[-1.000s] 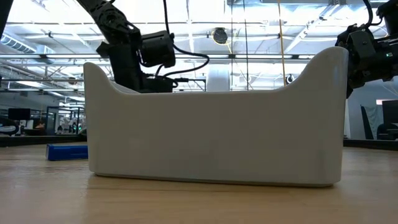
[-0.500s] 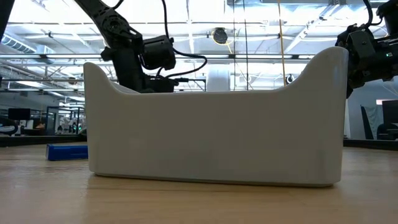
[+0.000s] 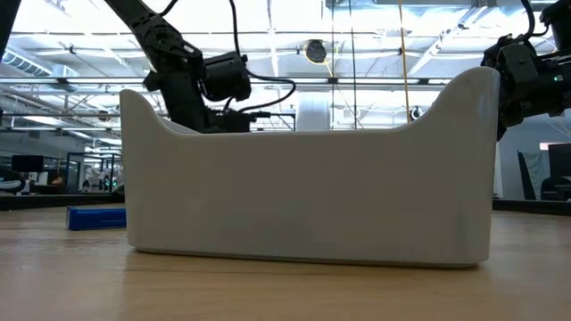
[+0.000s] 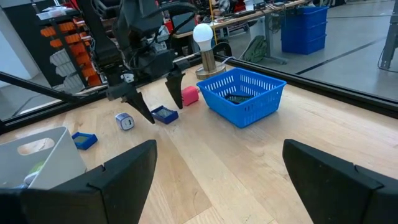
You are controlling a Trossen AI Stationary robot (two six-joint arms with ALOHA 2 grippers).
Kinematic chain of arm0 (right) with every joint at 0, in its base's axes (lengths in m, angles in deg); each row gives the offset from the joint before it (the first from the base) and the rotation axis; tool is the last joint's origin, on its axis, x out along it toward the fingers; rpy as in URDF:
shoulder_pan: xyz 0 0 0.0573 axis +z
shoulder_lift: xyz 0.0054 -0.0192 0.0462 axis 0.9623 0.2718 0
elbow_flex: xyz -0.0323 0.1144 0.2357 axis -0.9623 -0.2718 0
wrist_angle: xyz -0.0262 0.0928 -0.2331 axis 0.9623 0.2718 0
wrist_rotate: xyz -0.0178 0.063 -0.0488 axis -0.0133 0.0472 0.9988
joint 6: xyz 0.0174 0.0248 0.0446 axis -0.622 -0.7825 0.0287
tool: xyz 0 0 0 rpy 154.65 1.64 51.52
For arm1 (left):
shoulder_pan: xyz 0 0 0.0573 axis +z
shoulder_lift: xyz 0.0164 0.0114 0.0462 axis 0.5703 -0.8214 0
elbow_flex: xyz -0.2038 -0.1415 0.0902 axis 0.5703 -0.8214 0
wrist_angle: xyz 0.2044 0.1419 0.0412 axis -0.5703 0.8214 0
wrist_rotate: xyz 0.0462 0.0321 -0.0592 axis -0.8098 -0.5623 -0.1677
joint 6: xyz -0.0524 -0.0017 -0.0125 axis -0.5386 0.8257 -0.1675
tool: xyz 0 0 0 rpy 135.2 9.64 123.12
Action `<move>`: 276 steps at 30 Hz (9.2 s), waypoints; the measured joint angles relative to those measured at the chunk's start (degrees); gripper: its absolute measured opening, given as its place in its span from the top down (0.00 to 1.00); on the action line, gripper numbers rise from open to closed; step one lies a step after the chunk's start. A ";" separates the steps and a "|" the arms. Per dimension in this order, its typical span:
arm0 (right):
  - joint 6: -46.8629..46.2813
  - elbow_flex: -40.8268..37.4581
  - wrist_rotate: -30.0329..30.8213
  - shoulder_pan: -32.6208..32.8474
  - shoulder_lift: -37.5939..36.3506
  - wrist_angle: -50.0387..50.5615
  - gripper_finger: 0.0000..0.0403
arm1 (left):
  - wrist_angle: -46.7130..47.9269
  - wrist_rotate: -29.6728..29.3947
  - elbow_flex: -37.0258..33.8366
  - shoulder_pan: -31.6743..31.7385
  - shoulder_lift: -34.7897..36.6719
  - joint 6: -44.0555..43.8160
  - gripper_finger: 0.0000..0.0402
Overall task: Pick & Place Office items
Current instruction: Put the violet digital clock into the blue bin, then put the pink charger adapter into the gray bin
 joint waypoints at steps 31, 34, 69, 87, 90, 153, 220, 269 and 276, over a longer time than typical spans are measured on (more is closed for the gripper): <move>1.69 0.00 1.25 0.00 0.02 -2.97 0.16 | 4.48 0.29 -0.86 0.11 -0.10 -2.89 0.14; 1.92 0.01 1.25 0.00 0.02 -3.15 0.16 | 4.85 -0.10 -0.86 0.13 -0.09 -2.89 0.20; 1.84 -0.01 1.20 0.00 0.02 -2.93 0.16 | 5.17 4.10 5.88 -0.27 -0.13 -6.88 0.66; 1.77 -0.01 1.16 0.00 -0.01 -2.89 0.16 | 4.32 -8.79 19.00 4.95 -0.04 1.65 0.66; 1.77 0.00 1.14 0.00 0.00 -2.89 0.16 | 4.21 -8.75 19.01 7.41 -0.04 2.40 0.61; -0.61 0.01 0.98 0.02 0.02 -0.66 0.16 | 16.74 -6.05 13.33 9.71 14.50 -17.89 0.25; 18.25 0.01 1.07 0.00 2.22 -2.95 0.16 | -1.96 5.44 13.35 7.93 17.05 -60.72 0.22; 18.23 0.01 1.00 0.00 2.22 -2.93 0.16 | 40.87 -1.07 27.93 10.72 -2.86 -71.95 0.22; 18.25 -0.01 1.01 0.00 2.22 -2.93 0.16 | 39.26 -0.61 23.84 10.67 -2.75 -72.31 0.22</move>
